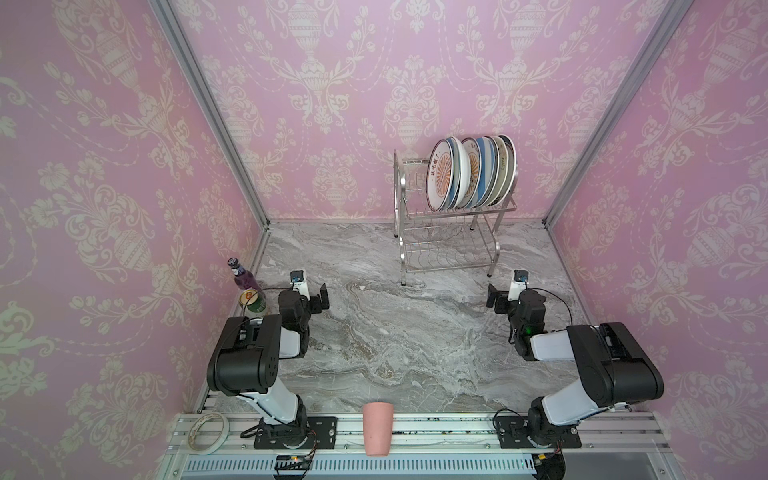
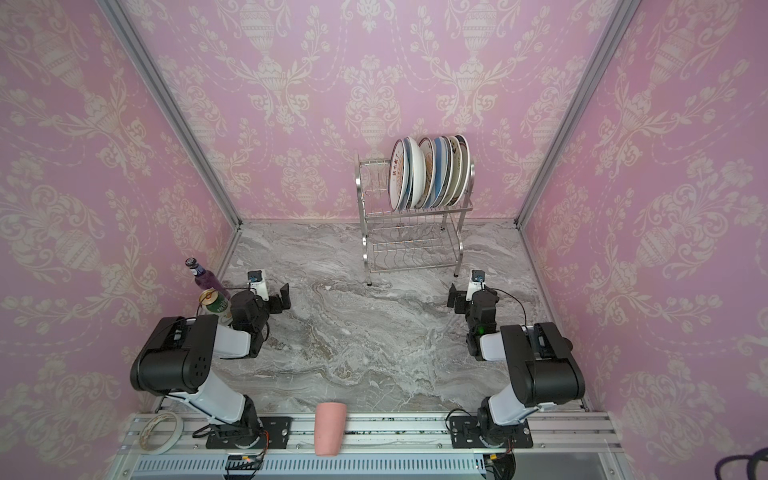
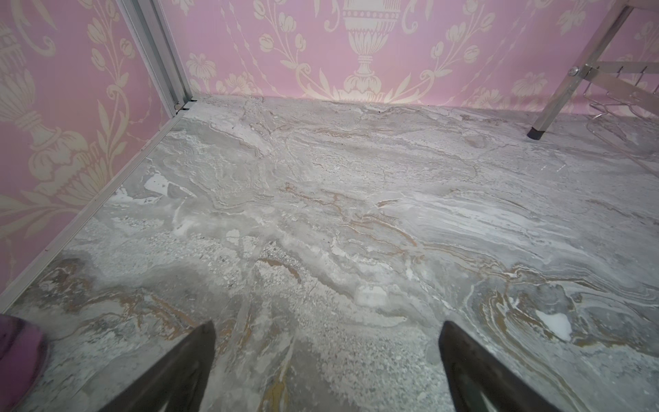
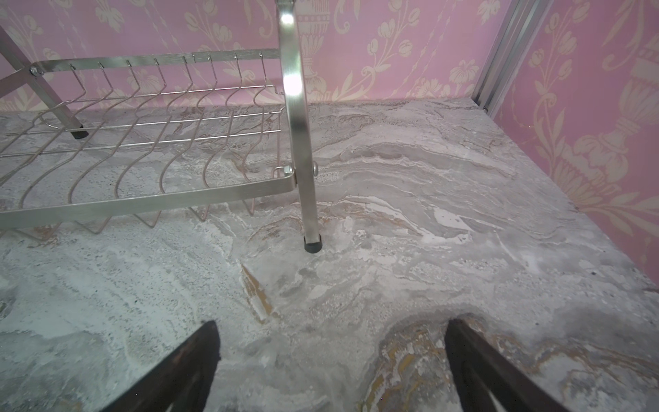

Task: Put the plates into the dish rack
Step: 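Open the right gripper and draw it back from the rack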

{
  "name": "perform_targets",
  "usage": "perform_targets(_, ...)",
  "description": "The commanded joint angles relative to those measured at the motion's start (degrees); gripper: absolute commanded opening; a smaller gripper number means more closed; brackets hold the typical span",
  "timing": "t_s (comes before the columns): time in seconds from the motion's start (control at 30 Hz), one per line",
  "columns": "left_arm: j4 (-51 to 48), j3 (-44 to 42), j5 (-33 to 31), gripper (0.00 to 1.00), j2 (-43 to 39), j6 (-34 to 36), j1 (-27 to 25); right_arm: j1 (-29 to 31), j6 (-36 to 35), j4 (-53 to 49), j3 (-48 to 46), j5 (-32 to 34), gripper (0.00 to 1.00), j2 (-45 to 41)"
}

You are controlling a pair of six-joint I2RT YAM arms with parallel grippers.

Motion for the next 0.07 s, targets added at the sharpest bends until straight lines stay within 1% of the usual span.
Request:
perform_targets(0.0, 0.6, -0.2, 0.1, 0.99, 0.3, -0.5, 0.2, 0.2, -0.5, -0.2, 1.2, -0.6, 1.0, -0.2)
perform_targets(0.03, 0.4, -0.4, 0.1, 0.99, 0.2, -0.5, 0.2, 0.2, -0.5, -0.2, 1.2, -0.6, 1.0, -0.2)
